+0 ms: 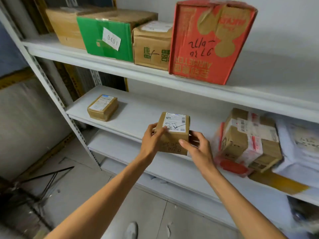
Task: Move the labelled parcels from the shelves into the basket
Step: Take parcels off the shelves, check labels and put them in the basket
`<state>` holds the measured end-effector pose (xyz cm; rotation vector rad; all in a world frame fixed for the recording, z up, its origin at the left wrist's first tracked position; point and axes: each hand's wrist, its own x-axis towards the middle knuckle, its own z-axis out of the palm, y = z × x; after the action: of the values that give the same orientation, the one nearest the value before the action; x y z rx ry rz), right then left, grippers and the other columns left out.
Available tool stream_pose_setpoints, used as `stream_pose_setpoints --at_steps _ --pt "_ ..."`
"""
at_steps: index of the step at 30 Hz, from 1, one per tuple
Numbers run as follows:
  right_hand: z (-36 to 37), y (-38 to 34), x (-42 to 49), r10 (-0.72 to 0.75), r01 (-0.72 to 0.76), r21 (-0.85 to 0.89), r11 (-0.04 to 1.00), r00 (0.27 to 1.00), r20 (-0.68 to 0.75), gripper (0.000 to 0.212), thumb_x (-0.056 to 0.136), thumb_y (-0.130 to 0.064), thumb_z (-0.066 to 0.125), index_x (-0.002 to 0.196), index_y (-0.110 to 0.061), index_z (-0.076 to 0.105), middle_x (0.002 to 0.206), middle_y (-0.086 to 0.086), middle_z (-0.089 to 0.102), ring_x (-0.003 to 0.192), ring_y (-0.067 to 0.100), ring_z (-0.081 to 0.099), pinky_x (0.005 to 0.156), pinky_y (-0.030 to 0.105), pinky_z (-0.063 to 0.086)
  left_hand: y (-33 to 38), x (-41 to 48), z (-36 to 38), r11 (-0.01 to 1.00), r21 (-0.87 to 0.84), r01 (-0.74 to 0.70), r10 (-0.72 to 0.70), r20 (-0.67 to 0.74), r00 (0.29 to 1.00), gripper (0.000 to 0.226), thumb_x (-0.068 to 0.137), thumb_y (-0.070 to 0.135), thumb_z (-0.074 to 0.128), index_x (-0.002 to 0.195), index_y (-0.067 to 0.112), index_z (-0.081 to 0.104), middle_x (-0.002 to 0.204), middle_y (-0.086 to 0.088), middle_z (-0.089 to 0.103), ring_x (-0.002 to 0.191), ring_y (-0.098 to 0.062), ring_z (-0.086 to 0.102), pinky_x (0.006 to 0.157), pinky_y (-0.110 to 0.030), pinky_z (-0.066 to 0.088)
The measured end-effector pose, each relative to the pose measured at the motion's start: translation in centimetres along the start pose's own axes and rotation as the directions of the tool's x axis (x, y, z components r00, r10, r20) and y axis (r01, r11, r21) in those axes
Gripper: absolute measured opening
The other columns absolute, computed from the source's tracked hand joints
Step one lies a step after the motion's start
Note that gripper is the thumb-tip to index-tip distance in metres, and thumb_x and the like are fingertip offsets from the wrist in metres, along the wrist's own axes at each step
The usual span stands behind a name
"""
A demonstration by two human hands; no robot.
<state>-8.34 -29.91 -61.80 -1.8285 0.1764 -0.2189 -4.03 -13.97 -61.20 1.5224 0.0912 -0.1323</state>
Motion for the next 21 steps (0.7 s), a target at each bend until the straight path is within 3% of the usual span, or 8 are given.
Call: stream_pose_setpoints --at_steps 3,7,11,15,18,21 --pt "4.3 1.0 3.5 0.107 -0.102 0.060 0.993 0.990 -0.087 0.027 0.082 -0.026 0.075 0.104 -0.016 0.063 0.100 0.000 0.071 0.095 0.017 0.067 0.074 0.023 0.050 -0.3 4.4 -2.7 0.995 0.084 -0.047 0.041 0.067 0.997 0.051 0.082 0.040 0.067 0.128 0.021 0.053 0.113 -0.001 0.065 0.095 -0.013 0.065 0.071 -0.022 0.050" --pt "10.5 1.6 7.1 0.205 -0.197 0.082 0.977 0.973 -0.103 0.026 0.082 -0.031 0.076 0.094 -0.015 0.059 0.091 0.000 0.070 0.085 0.018 0.067 0.071 0.028 0.052 -1.2 9.0 -7.5 0.975 0.211 -0.063 0.043 0.099 0.994 0.063 0.077 0.048 0.063 0.135 0.025 0.052 0.120 0.000 0.064 0.101 -0.015 0.065 0.079 -0.023 0.052" --pt "16.9 1.4 10.7 0.241 -0.236 0.069 0.969 0.967 -0.078 0.039 0.082 -0.023 0.077 0.112 -0.014 0.055 0.103 0.003 0.067 0.089 0.018 0.065 0.075 0.029 0.051 -1.4 13.4 -13.0 0.948 0.312 -0.056 0.036 0.068 0.997 0.073 0.077 0.048 0.067 0.141 0.019 0.046 0.129 -0.005 0.057 0.109 -0.019 0.060 0.090 -0.033 0.054" --pt "22.7 0.2 13.9 0.235 -0.233 0.045 0.971 0.971 -0.036 0.055 0.082 -0.021 0.075 0.132 -0.014 0.051 0.111 0.003 0.064 0.095 0.017 0.062 0.086 0.030 0.050 -0.8 17.0 -17.6 0.918 0.390 -0.074 0.061 0.044 0.997 0.061 0.090 0.025 0.064 0.144 0.010 0.039 0.136 -0.009 0.053 0.109 -0.016 0.055 0.085 -0.022 0.049" --pt "26.5 -0.5 16.1 0.255 -0.255 0.029 0.967 0.967 -0.002 0.055 0.084 -0.022 0.074 0.133 -0.013 0.052 0.118 0.002 0.063 0.098 0.016 0.060 0.087 0.029 0.050 -0.2 19.6 -20.7 0.871 0.488 -0.063 0.075 -0.006 0.997 0.061 0.090 0.026 0.064 0.143 0.009 0.040 0.138 -0.011 0.050 0.120 -0.022 0.053 0.096 -0.031 0.047" --pt "29.1 -0.8 17.8 0.280 -0.280 0.010 0.960 0.960 0.003 0.054 0.086 -0.021 0.072 0.135 -0.013 0.052 0.125 0.006 0.063 0.105 0.020 0.061 0.092 0.032 0.051 0.6 21.9 -22.3 0.784 0.616 -0.081 0.066 0.047 0.997 0.059 0.091 0.027 0.063 0.143 0.008 0.041 0.139 -0.012 0.051 0.124 -0.027 0.051 0.105 -0.040 0.043"
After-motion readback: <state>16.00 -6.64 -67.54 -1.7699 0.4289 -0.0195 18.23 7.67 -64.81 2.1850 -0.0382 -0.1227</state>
